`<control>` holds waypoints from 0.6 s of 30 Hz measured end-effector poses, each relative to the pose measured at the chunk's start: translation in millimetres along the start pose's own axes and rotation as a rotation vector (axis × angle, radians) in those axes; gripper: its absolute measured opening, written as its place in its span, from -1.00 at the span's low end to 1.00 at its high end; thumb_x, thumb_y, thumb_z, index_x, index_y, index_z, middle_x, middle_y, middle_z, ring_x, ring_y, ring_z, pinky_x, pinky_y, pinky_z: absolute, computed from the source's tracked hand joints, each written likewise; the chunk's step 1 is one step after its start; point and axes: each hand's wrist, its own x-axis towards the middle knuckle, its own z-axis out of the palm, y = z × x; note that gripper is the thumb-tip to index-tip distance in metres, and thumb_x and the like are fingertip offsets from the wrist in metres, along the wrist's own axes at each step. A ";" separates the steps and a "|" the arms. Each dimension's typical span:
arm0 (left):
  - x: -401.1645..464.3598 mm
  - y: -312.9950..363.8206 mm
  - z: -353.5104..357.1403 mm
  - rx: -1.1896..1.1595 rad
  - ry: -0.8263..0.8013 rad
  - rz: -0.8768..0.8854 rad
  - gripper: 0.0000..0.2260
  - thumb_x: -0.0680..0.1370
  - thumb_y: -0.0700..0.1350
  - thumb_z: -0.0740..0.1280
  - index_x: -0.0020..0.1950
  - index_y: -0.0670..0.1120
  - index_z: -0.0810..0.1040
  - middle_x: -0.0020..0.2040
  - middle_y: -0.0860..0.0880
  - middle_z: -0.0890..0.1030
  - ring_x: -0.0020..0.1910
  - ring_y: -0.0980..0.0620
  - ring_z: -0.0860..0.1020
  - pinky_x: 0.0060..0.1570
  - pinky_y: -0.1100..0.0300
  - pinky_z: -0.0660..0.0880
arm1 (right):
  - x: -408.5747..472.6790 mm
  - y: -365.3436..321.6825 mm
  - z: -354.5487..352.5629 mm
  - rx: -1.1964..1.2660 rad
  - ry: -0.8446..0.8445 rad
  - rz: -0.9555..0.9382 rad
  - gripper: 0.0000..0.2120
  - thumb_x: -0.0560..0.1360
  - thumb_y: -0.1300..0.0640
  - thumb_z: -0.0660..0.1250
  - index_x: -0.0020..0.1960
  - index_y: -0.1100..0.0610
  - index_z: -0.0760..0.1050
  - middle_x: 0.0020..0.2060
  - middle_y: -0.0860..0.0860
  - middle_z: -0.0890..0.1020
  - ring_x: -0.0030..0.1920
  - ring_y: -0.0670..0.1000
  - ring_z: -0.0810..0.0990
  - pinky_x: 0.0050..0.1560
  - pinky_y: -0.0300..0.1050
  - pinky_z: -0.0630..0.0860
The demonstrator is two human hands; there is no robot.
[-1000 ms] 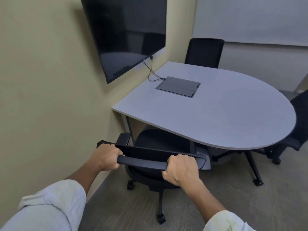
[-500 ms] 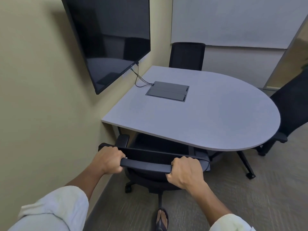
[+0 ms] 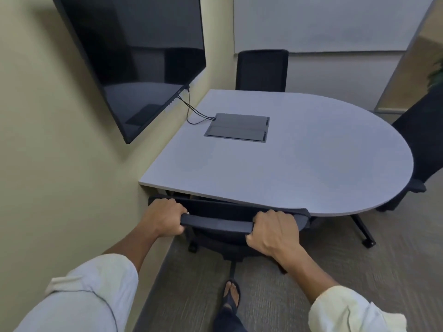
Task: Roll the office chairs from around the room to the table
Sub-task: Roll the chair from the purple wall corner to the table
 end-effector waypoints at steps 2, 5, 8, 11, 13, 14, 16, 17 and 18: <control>11.5 -4.1 1.6 -0.025 0.027 -0.008 -0.95 0.35 -0.05 0.32 -0.28 0.09 0.47 -0.42 0.10 0.38 -0.24 -0.05 0.58 -0.30 0.15 0.30 | 11.0 2.4 1.9 -0.010 0.005 0.009 -0.80 0.42 -0.10 0.23 -0.23 0.03 0.44 -0.26 0.01 0.63 -0.28 0.12 0.56 -0.29 -0.05 0.36; 32.8 -4.2 0.6 -0.053 0.044 0.014 -0.94 0.31 -0.06 0.31 -0.34 0.07 0.44 -0.44 0.08 0.41 -0.33 -0.04 0.51 -0.32 0.14 0.32 | 27.2 12.5 3.6 -0.024 0.018 0.036 -0.80 0.40 -0.10 0.24 -0.21 0.03 0.47 -0.24 0.02 0.63 -0.25 0.14 0.58 -0.27 -0.04 0.37; 53.2 -11.6 -3.7 -0.050 0.028 0.032 -0.92 0.30 -0.06 0.32 -0.36 0.05 0.44 -0.44 0.07 0.44 -0.35 -0.02 0.49 -0.34 0.15 0.30 | 43.7 16.9 2.8 -0.023 0.035 0.040 -0.78 0.40 -0.10 0.25 -0.19 0.03 0.51 -0.25 0.02 0.63 -0.27 0.13 0.56 -0.27 -0.04 0.36; 71.5 -32.9 -5.8 -0.018 0.011 0.046 -0.94 0.31 -0.05 0.32 -0.34 0.05 0.46 -0.42 0.08 0.46 -0.33 -0.01 0.52 -0.35 0.14 0.30 | 58.7 6.0 4.4 -0.013 0.057 0.043 -0.78 0.40 -0.10 0.24 -0.23 0.04 0.49 -0.33 0.01 0.57 -0.35 0.12 0.46 -0.30 -0.05 0.34; 82.7 -45.9 -4.5 0.007 0.013 0.068 -0.94 0.32 -0.04 0.31 -0.34 0.07 0.44 -0.40 0.07 0.48 -0.30 -0.01 0.55 -0.35 0.14 0.32 | 67.5 0.2 6.0 -0.012 0.069 0.043 -0.77 0.40 -0.11 0.23 -0.27 0.04 0.47 -0.40 -0.02 0.49 -0.39 0.11 0.45 -0.33 -0.07 0.33; 88.2 -50.1 -3.5 0.015 0.020 0.078 -0.93 0.32 -0.02 0.30 -0.34 0.08 0.42 -0.39 0.07 0.50 -0.29 0.00 0.56 -0.35 0.14 0.31 | 70.7 -0.7 6.0 -0.014 0.070 0.047 -0.76 0.40 -0.11 0.23 -0.28 0.04 0.47 -0.42 -0.02 0.48 -0.40 0.11 0.45 -0.34 -0.07 0.33; 96.0 -54.8 -2.7 0.012 0.033 0.088 -0.90 0.32 -0.01 0.30 -0.36 0.10 0.39 -0.37 0.07 0.52 -0.30 0.01 0.56 -0.36 0.15 0.29 | 75.9 0.6 5.0 -0.037 0.074 0.059 -0.75 0.40 -0.12 0.22 -0.29 0.04 0.48 -0.43 -0.02 0.50 -0.42 0.10 0.46 -0.35 -0.08 0.33; 97.5 -56.3 -2.9 0.004 0.030 0.088 -0.89 0.32 -0.02 0.30 -0.37 0.10 0.38 -0.38 0.07 0.52 -0.31 0.02 0.54 -0.36 0.15 0.28 | 77.8 0.5 4.9 -0.049 0.077 0.062 -0.75 0.40 -0.12 0.22 -0.29 0.04 0.49 -0.42 -0.02 0.53 -0.42 0.10 0.46 -0.36 -0.08 0.33; 96.9 -57.2 -3.1 -0.006 0.023 0.085 -0.89 0.31 -0.03 0.30 -0.38 0.10 0.39 -0.39 0.07 0.51 -0.34 0.02 0.53 -0.37 0.16 0.28 | 78.0 -0.7 4.8 -0.056 0.076 0.064 -0.75 0.40 -0.12 0.23 -0.29 0.04 0.49 -0.41 -0.02 0.54 -0.42 0.10 0.46 -0.36 -0.09 0.33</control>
